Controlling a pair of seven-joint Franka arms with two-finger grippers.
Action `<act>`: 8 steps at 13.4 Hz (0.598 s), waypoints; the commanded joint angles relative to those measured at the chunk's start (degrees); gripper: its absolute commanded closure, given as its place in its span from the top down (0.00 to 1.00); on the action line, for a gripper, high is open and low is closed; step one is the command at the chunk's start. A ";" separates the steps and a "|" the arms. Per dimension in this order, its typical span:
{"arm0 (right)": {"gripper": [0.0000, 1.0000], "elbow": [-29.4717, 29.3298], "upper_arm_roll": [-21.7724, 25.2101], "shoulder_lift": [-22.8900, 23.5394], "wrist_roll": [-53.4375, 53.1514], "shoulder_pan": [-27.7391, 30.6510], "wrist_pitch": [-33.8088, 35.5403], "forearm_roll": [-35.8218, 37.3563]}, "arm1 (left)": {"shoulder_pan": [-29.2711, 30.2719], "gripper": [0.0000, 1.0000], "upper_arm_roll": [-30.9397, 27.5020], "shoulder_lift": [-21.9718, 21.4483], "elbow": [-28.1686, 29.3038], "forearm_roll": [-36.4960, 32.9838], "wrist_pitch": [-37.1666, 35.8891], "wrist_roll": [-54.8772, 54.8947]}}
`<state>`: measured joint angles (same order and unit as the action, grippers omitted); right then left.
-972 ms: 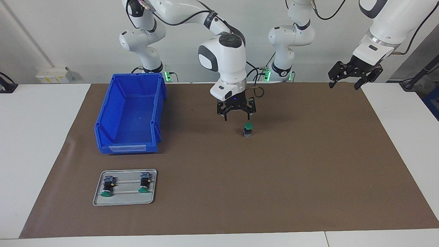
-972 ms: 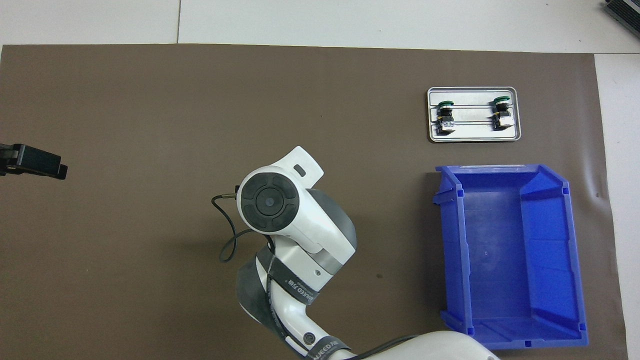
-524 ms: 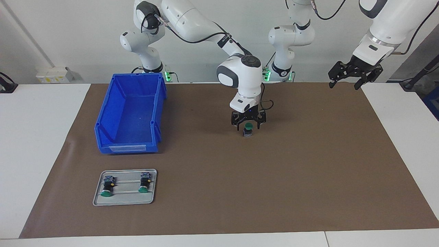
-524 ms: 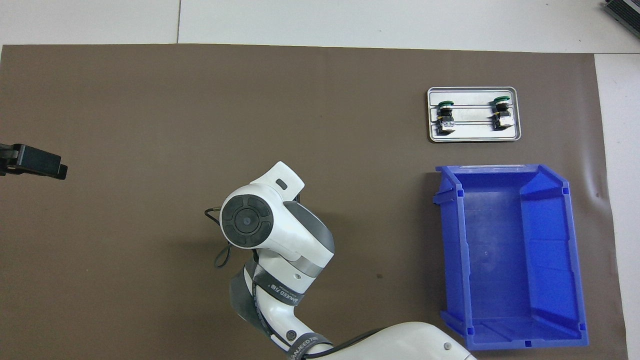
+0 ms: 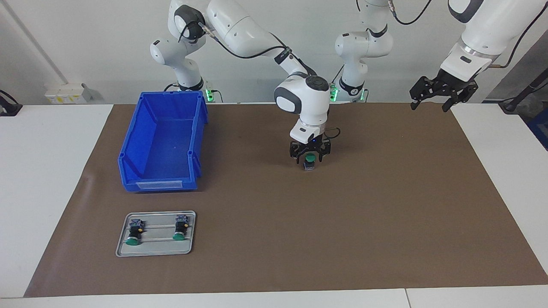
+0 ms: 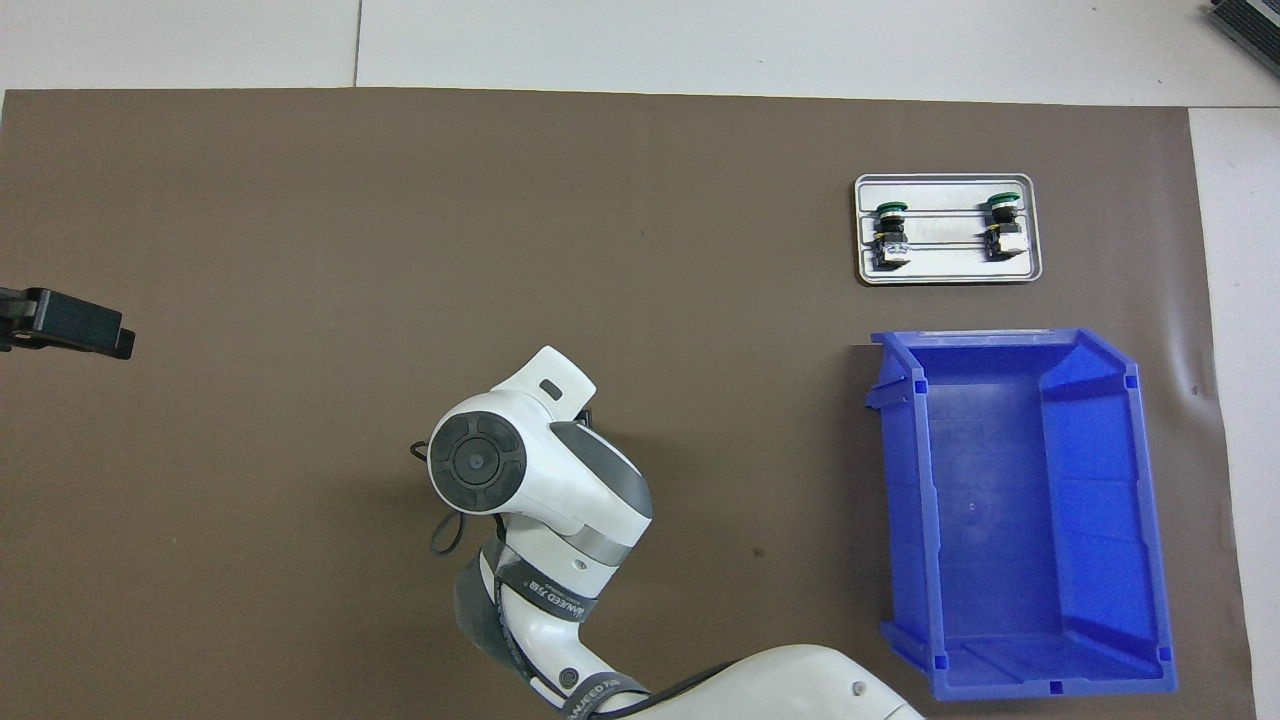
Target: Place and press button with both arms
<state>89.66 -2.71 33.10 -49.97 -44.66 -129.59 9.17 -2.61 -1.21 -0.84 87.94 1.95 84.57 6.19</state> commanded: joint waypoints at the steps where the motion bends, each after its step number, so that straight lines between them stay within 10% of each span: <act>1: 0.47 1.92 0.07 -0.85 -0.66 0.01 -0.40 1.46 | 0.50 1.00 0.51 -1.27 1.35 -0.89 -0.19 -0.66; 3: 0.00 1.31 0.07 -0.76 -0.31 0.18 -0.40 1.46 | 0.50 1.00 0.51 -1.27 1.35 -0.89 -0.19 -0.66; 8: 0.00 -1.24 0.16 -1.19 -0.92 0.36 1.88 0.58 | 0.50 1.00 0.51 -1.27 1.35 -0.89 -0.19 -0.66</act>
<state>89.03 -2.58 32.76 -49.97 -44.62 -129.23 9.18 -2.61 -1.21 -0.84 87.94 1.95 84.57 6.19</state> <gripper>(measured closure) 0.577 0.000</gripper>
